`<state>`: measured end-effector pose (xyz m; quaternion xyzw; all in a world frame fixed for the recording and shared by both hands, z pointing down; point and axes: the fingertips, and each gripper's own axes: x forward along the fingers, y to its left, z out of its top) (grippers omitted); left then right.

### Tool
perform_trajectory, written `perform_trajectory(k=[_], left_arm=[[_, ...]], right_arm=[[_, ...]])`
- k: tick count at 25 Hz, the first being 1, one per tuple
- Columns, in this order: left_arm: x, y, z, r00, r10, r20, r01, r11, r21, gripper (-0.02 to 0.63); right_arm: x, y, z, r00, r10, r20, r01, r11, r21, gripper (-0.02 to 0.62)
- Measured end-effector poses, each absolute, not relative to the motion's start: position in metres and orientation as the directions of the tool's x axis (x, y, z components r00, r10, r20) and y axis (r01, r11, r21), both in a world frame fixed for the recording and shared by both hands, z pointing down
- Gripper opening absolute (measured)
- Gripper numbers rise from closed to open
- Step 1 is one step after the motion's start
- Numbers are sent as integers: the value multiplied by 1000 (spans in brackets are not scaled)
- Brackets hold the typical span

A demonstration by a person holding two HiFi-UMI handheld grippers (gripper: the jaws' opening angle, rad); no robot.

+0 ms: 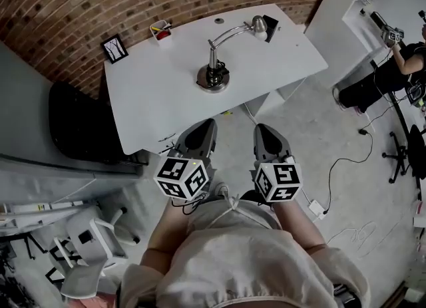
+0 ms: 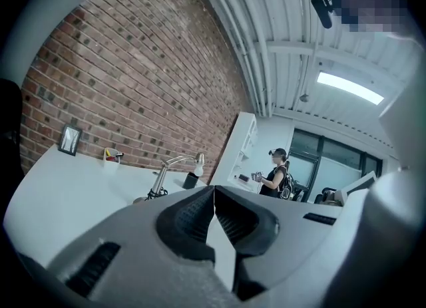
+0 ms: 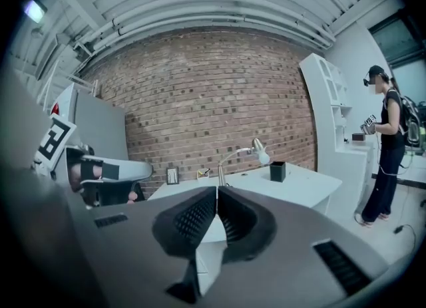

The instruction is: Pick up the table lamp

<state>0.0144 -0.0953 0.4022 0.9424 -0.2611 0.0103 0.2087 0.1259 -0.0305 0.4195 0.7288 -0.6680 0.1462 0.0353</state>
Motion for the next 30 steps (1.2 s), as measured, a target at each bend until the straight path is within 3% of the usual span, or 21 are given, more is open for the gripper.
perform_trajectory(k=[10, 23, 30], left_arm=[[15, -167, 427, 802, -571, 176, -588, -703, 401, 20], [53, -281, 441, 635, -739, 225, -753, -527, 394, 20], [83, -308, 461, 537, -805, 255, -836, -464, 294, 20]], right_arm=[[137, -121, 439, -38, -957, 286, -988, -7, -157, 28], [185, -259, 449, -262, -912, 315, -964, 231, -131, 29], [197, -305, 471, -405, -852, 332, -914, 392, -106, 29]])
